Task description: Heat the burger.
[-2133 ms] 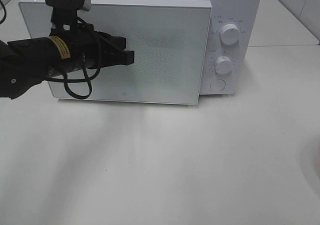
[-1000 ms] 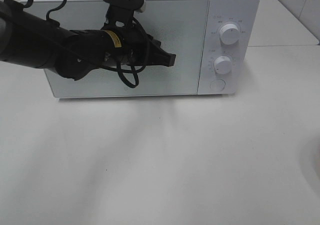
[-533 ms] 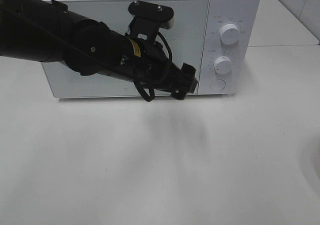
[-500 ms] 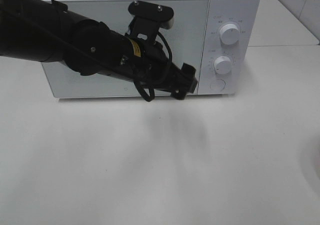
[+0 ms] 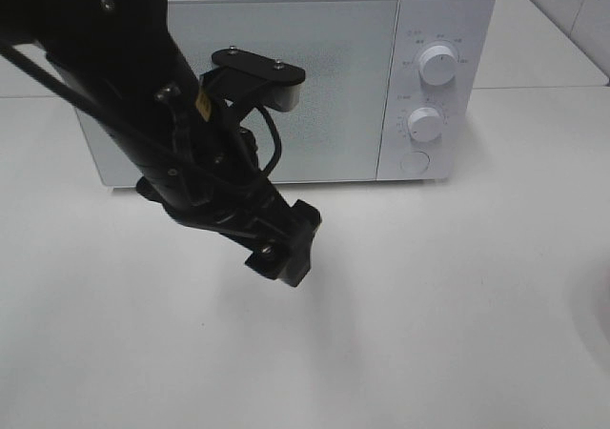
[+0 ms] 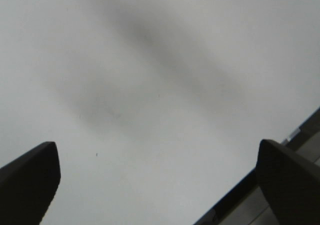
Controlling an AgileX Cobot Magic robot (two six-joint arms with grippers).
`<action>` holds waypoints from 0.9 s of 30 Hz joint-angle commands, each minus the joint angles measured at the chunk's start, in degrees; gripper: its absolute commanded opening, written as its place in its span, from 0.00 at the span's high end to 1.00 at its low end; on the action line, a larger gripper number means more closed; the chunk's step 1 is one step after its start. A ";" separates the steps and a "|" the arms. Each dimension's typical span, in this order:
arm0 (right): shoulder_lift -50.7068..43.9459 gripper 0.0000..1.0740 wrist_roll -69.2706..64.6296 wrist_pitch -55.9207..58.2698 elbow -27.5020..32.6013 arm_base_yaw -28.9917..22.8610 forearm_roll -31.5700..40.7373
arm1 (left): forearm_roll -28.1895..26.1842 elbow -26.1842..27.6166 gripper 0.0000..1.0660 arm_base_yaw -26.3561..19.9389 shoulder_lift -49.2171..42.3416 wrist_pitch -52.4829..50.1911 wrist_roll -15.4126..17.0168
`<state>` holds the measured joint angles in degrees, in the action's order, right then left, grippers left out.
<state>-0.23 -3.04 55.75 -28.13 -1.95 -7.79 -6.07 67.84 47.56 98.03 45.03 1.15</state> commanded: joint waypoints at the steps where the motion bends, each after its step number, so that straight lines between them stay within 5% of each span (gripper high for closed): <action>1: -2.01 0.31 0.23 -0.63 0.06 0.46 -0.17 | 1.72 0.34 0.07 -0.34 -2.75 6.76 1.89; 4: -2.01 0.31 0.23 -0.63 0.06 0.46 -0.17 | 2.06 0.23 0.07 -2.29 -3.44 9.57 4.30; 15: -2.01 0.31 0.23 -0.63 0.06 0.46 -0.17 | 1.32 -1.15 0.07 -13.24 -7.62 16.16 4.18; 20: -2.01 0.31 0.23 -0.63 0.06 0.46 -0.17 | 0.74 -9.74 0.07 -25.15 -15.36 16.21 4.07; 27: -2.01 0.31 0.23 -0.63 0.06 0.46 -0.17 | -1.09 -19.71 0.07 -34.84 -24.35 14.90 2.46</action>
<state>-0.23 -3.04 55.75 -28.13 -1.95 -7.79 -6.36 49.22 13.24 74.43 60.10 3.95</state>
